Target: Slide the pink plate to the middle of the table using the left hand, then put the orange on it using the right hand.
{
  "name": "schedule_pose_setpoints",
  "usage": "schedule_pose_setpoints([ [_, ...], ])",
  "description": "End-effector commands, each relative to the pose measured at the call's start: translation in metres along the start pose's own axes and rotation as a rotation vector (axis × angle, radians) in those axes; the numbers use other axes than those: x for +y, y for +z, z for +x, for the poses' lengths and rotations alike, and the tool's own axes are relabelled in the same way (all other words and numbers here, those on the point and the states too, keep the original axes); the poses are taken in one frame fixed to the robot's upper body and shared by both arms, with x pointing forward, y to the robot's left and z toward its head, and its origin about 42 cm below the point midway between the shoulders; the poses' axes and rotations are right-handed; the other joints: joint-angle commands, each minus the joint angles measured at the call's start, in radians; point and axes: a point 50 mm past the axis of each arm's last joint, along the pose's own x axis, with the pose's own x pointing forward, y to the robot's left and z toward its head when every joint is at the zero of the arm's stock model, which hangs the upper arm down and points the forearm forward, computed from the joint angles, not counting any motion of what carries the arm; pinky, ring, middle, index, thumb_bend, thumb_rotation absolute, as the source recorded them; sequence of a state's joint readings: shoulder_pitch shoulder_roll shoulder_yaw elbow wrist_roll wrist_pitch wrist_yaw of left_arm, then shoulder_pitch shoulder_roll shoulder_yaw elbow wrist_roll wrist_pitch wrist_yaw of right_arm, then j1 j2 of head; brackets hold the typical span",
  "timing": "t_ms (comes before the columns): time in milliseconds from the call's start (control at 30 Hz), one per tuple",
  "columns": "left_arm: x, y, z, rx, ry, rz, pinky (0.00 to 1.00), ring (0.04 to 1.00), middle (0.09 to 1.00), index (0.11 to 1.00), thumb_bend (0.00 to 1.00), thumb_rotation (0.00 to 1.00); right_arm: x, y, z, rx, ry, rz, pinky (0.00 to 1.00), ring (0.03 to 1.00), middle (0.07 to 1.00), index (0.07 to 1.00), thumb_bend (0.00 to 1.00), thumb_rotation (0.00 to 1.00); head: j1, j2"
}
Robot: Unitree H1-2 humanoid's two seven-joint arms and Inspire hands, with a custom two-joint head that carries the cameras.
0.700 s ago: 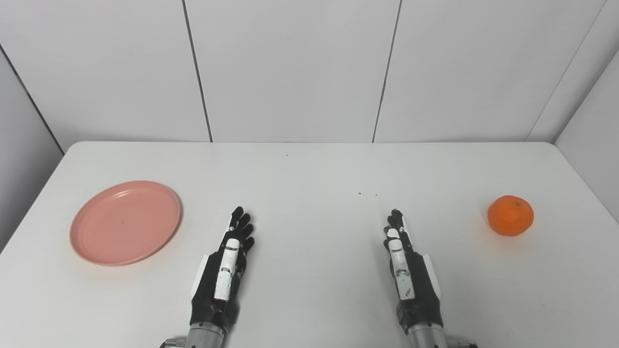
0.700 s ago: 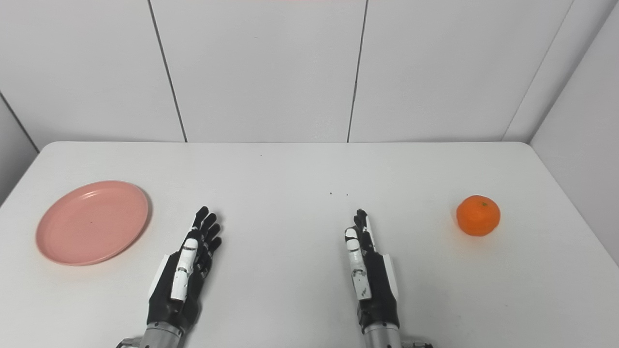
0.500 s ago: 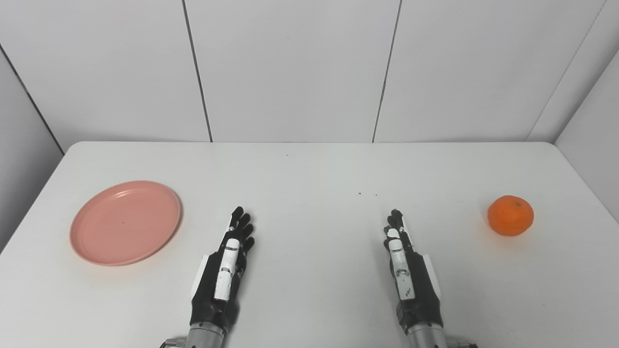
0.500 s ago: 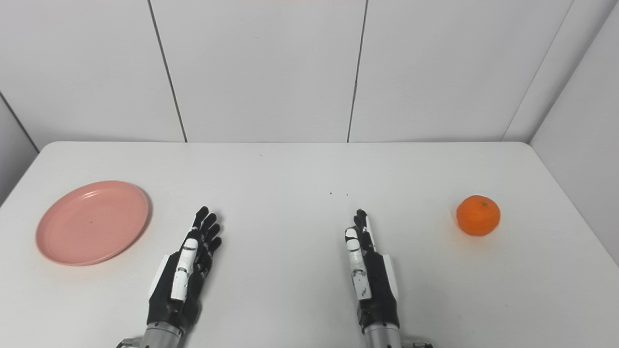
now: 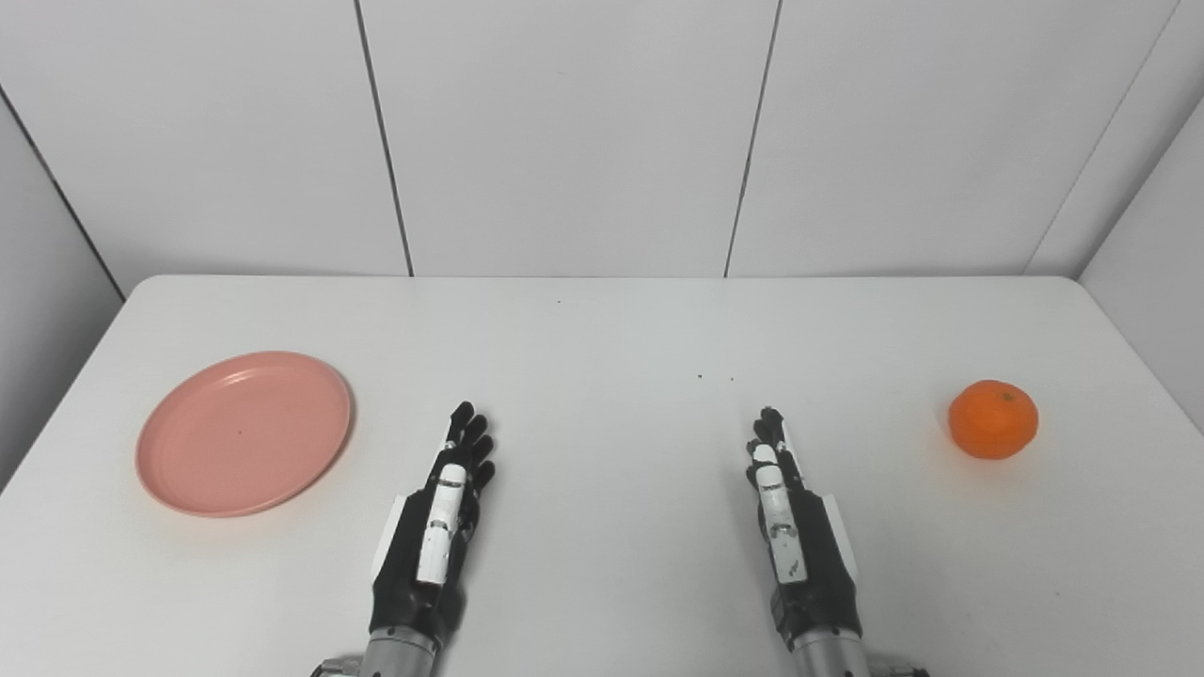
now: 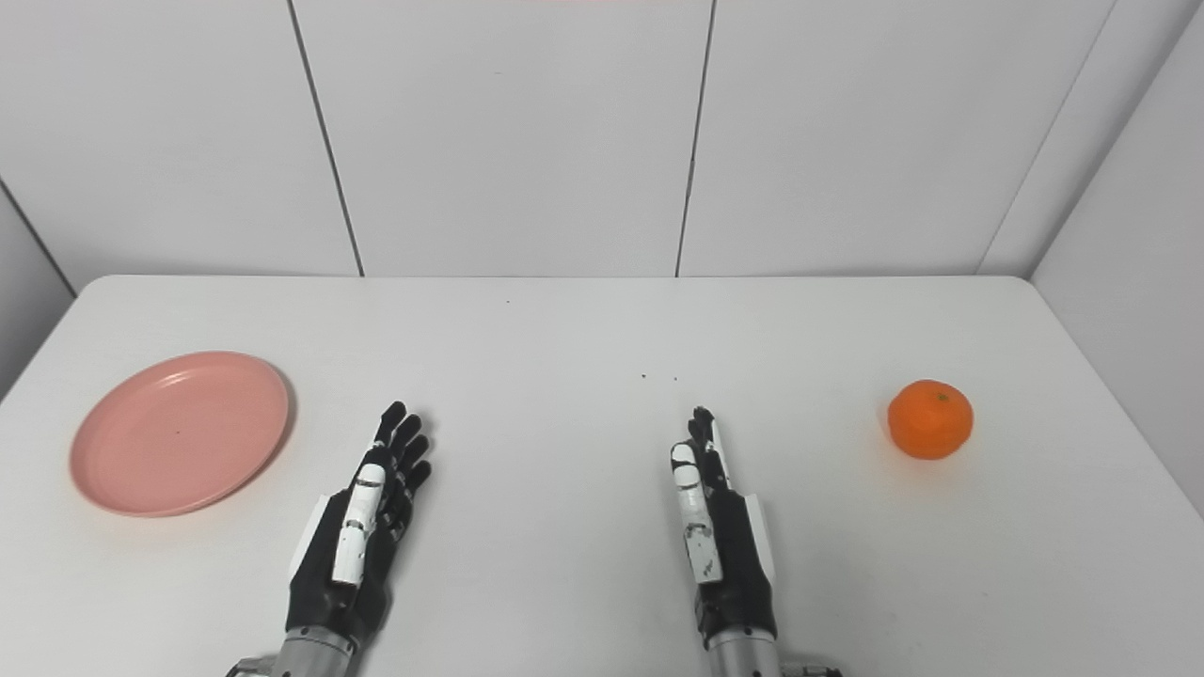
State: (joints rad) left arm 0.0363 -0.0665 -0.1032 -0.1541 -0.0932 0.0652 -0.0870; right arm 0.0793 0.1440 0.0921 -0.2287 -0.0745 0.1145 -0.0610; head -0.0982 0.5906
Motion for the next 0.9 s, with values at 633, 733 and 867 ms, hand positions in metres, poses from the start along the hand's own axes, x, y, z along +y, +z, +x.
schedule_pose_setpoints([
  [633,-0.0059,0.0129,0.0067,-0.041,-0.024,-0.008,1.0,1.0,1.0,1.0,0.41,1.0,0.0046,0.0138,0.0022,-0.069,0.003,0.011,0.99,0.985,0.994,0.992,0.23,1.0,0.003,-0.001],
  [733,-0.0063,0.0125,0.0066,-0.042,-0.022,-0.006,1.0,1.0,1.0,1.0,0.41,1.0,0.0039,0.0134,0.0021,-0.069,0.003,0.008,0.99,0.987,0.995,0.993,0.23,1.0,0.009,-0.003],
  [867,-0.008,0.0116,0.0064,-0.037,-0.026,-0.007,1.0,1.0,1.0,1.0,0.41,1.0,0.0019,0.0132,0.0015,-0.07,0.007,0.006,0.99,0.988,0.997,0.994,0.22,1.0,0.038,-0.01],
])
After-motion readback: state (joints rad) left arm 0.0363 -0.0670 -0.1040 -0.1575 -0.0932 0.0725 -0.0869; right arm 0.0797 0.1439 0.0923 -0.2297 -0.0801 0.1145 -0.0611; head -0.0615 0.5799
